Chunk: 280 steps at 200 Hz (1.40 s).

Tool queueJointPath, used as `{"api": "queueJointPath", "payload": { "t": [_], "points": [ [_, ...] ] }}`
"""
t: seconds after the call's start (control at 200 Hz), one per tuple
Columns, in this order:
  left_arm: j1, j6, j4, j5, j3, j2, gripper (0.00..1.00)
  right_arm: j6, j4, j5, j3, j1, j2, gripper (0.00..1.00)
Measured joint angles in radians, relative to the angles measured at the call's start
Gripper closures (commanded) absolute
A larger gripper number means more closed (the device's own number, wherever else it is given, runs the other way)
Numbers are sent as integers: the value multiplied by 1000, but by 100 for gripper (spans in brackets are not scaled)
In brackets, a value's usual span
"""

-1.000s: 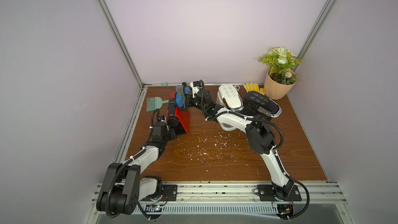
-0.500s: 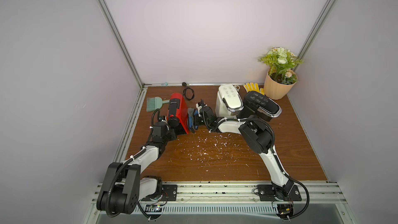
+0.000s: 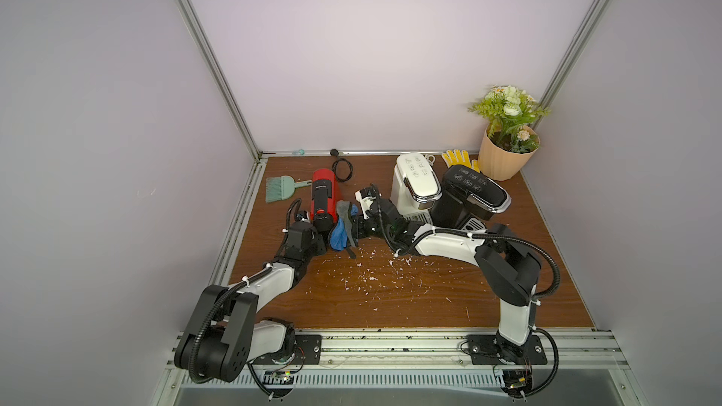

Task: Wipe the surface of a coffee machine
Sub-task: Move the coffee machine to the center of the board.

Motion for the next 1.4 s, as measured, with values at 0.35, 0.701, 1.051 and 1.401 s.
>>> {"api": "queueJointPath", "payload": {
  "t": [0.35, 0.701, 1.051, 1.401],
  "points": [
    [-186, -135, 47, -203, 36, 99, 100, -54, -76, 42, 22, 9, -148, 94],
    [-380, -197, 60, -264, 140, 220, 98, -88, -105, 136, -120, -38, -388, 95],
    [-464, -254, 21, -135, 168, 245, 34, -107, -152, 180, -185, -76, -437, 95],
    [-492, -240, -222, -97, 164, -114, 20, -144, -208, 167, -192, -105, -486, 94]
  ]
}}
